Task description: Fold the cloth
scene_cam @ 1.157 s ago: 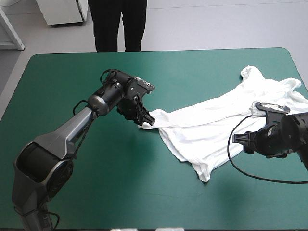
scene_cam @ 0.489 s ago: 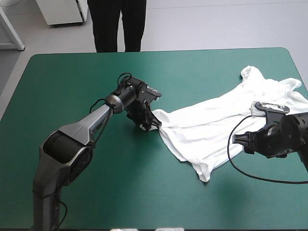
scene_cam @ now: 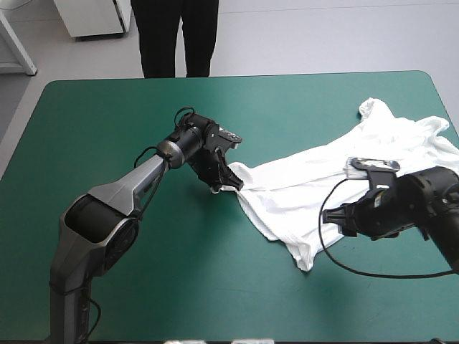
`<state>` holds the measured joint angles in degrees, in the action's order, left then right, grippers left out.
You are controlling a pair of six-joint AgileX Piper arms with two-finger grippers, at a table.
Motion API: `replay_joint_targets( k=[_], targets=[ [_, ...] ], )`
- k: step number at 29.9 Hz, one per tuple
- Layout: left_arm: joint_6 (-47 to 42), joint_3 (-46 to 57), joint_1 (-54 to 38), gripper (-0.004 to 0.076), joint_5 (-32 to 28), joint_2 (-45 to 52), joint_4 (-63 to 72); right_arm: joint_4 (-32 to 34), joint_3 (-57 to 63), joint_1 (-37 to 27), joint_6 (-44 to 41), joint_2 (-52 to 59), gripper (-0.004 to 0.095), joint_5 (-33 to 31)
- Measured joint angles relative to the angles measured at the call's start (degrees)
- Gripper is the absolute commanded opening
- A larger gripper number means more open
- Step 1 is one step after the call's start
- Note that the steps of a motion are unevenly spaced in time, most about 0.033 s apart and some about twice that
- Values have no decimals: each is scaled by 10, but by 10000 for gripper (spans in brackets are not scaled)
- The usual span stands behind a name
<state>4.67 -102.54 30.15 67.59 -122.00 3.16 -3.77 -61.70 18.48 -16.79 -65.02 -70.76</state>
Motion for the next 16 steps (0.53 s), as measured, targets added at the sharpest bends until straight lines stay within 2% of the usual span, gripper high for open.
replay_joint_targets(
  k=[4,8,10,16],
  targets=[
    [2,0,0,-10,4,-1,1,38,3,108,-49,-38,500,18],
    [2,-1,0,-10,4,-1,1,75,4,184,-77,-88,611,27],
    [2,-1,0,-10,4,-1,1,81,4,207,-85,-116,641,34],
    [2,-1,0,-10,5,-1,1,82,4,222,-102,-181,631,69]
  ],
)
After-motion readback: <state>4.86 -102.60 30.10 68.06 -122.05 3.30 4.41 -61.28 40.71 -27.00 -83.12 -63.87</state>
